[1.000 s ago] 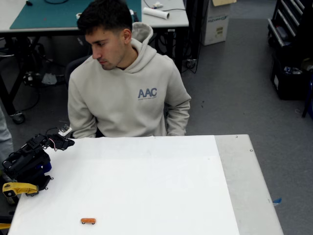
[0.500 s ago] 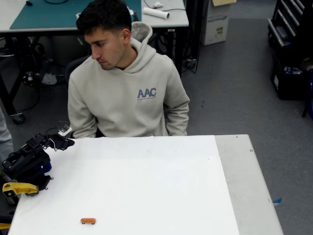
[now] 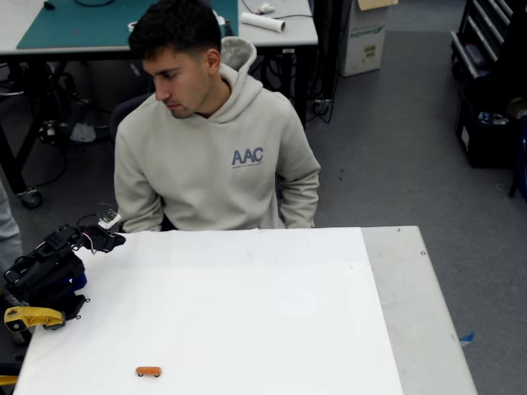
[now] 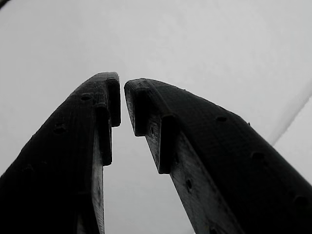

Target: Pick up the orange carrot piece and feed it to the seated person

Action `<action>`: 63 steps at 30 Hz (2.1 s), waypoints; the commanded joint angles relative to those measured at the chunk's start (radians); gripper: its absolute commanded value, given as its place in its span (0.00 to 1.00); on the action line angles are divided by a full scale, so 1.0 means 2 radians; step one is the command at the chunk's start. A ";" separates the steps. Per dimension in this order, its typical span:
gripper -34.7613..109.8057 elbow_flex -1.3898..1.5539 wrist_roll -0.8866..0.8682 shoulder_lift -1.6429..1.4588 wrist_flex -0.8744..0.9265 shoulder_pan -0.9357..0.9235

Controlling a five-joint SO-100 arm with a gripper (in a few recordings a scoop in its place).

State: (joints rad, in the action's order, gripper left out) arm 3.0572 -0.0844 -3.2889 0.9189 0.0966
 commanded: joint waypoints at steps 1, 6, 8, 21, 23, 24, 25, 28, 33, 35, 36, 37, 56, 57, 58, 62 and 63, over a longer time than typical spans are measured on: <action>0.22 -0.039 -0.007 -0.007 -0.003 0.006; 0.22 -0.039 -0.009 -0.007 -0.003 0.006; 0.22 -0.039 -0.009 -0.007 -0.003 0.006; 0.22 -0.040 -0.009 -0.006 -0.003 0.006; 0.22 -0.042 -0.009 -0.004 -0.003 0.006; 0.22 -0.044 -0.008 -0.004 -0.003 0.005; 0.22 -0.044 -0.008 -0.003 -0.003 0.002; 0.22 -0.048 -0.008 0.018 -0.003 -0.002; 0.22 -0.119 -0.011 0.114 -0.003 -0.027; 0.22 -0.158 -0.011 0.164 -0.003 -0.044; 0.22 -0.177 -0.011 0.191 -0.003 -0.054; 0.22 -0.196 -0.011 0.218 -0.003 -0.064; 0.22 -0.451 -0.003 0.571 -0.003 -0.335; 0.22 -0.459 -0.003 0.582 -0.003 -0.347; 0.22 -0.466 -0.003 0.594 -0.003 -0.360; 0.22 -0.495 -0.002 0.637 -0.003 -0.403; 0.22 -0.501 -0.002 0.644 -0.003 -0.413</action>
State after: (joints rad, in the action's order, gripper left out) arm 2.1568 -0.0890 -2.0141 0.9189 -0.6673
